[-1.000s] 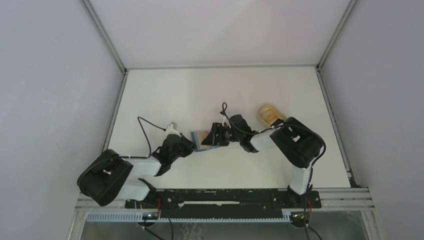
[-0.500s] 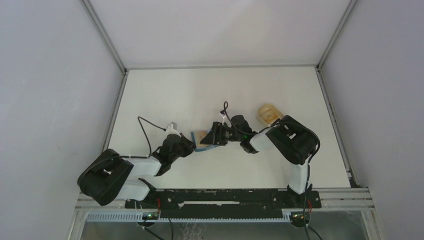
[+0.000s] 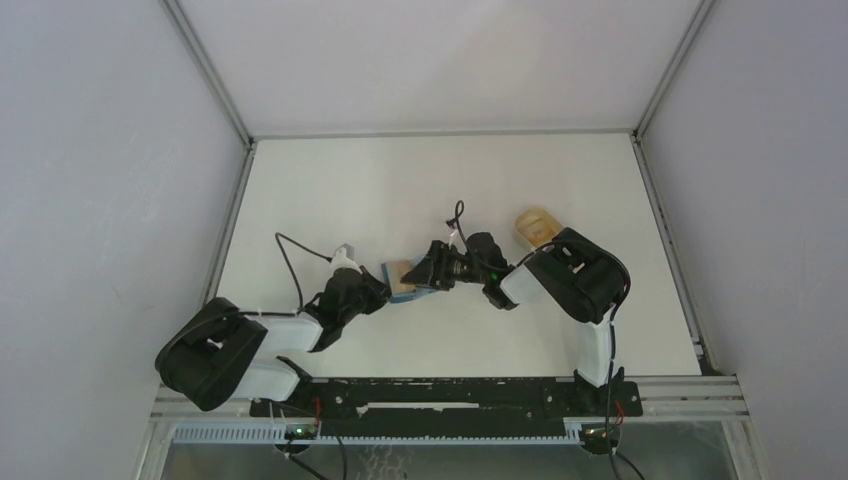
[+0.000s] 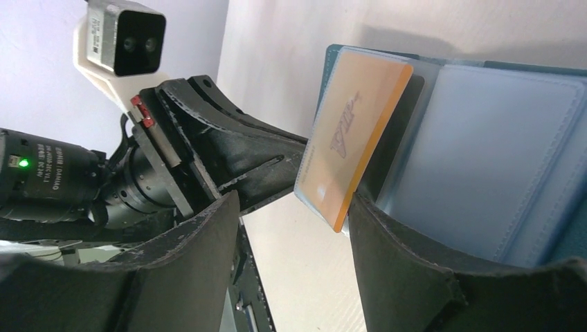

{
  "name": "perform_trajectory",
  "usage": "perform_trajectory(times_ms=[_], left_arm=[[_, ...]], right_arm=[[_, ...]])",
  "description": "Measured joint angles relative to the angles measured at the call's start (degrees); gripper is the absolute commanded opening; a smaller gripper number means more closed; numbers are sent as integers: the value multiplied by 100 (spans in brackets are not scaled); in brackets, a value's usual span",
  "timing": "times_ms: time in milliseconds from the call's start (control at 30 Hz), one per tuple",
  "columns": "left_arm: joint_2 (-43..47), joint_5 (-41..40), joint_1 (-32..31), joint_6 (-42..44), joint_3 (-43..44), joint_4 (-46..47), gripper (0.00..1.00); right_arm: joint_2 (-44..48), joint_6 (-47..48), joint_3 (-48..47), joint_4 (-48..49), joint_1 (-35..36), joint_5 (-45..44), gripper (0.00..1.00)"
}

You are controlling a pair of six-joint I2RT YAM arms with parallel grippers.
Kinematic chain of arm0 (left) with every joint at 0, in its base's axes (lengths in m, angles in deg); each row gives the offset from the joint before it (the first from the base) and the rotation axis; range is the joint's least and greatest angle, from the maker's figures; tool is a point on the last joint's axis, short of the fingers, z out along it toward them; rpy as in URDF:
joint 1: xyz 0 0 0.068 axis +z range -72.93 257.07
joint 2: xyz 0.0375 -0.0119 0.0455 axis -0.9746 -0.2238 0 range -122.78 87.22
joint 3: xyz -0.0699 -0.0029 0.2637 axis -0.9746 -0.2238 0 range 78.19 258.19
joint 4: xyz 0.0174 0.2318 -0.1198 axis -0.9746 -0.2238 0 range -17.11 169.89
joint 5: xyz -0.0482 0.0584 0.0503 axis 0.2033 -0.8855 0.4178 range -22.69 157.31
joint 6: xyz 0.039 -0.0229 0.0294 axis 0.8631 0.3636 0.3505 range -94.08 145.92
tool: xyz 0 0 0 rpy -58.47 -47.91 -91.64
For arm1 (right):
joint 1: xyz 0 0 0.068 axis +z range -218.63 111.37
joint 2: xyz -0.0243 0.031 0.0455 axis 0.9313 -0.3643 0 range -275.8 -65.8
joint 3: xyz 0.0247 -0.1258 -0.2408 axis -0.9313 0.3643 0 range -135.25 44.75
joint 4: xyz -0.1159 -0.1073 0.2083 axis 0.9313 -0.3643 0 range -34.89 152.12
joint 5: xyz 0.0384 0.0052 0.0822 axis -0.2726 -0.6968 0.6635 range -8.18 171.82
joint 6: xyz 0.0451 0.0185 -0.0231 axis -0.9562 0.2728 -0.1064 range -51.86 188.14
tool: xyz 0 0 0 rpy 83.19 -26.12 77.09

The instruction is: Take the credit cards out of the card holder

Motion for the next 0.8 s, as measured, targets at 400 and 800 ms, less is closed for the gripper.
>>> perform_trajectory(times_ms=[400,800], left_arm=[[2,-15,17,0,0,0,0],[192,-59,24,48,0,-256,0]], right_arm=[[-271,-398,26,662,-9,44,68],[-304,-417,-70,614,24,103,68]])
